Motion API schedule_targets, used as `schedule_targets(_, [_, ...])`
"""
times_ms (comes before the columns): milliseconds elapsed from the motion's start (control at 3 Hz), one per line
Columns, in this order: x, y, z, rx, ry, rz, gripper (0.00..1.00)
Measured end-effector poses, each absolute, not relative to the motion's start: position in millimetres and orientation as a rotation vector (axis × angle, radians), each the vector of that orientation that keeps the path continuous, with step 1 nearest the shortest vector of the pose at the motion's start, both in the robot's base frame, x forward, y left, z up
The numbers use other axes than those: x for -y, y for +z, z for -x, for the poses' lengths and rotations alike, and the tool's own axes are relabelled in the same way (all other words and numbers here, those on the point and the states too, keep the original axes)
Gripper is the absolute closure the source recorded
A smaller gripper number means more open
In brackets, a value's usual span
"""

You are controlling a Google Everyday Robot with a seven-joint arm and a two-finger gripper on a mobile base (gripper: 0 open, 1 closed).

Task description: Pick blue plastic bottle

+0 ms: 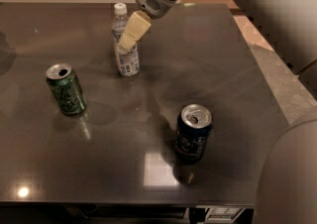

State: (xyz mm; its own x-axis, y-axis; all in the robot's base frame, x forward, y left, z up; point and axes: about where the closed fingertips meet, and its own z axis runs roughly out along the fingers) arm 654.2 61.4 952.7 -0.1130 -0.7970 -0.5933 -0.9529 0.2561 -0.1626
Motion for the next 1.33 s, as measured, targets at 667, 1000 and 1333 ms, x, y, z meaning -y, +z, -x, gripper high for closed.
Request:
schedule_targets(667, [-80,936,-664,-2.017,0.360,1.624,0.17])
schedule_targets(1000, [-79,931,-668,-2.038,0.368,1.621,0.41])
schedule_targets(1333, [-76,936,-668,-2.032,0.380,1.616,0.64])
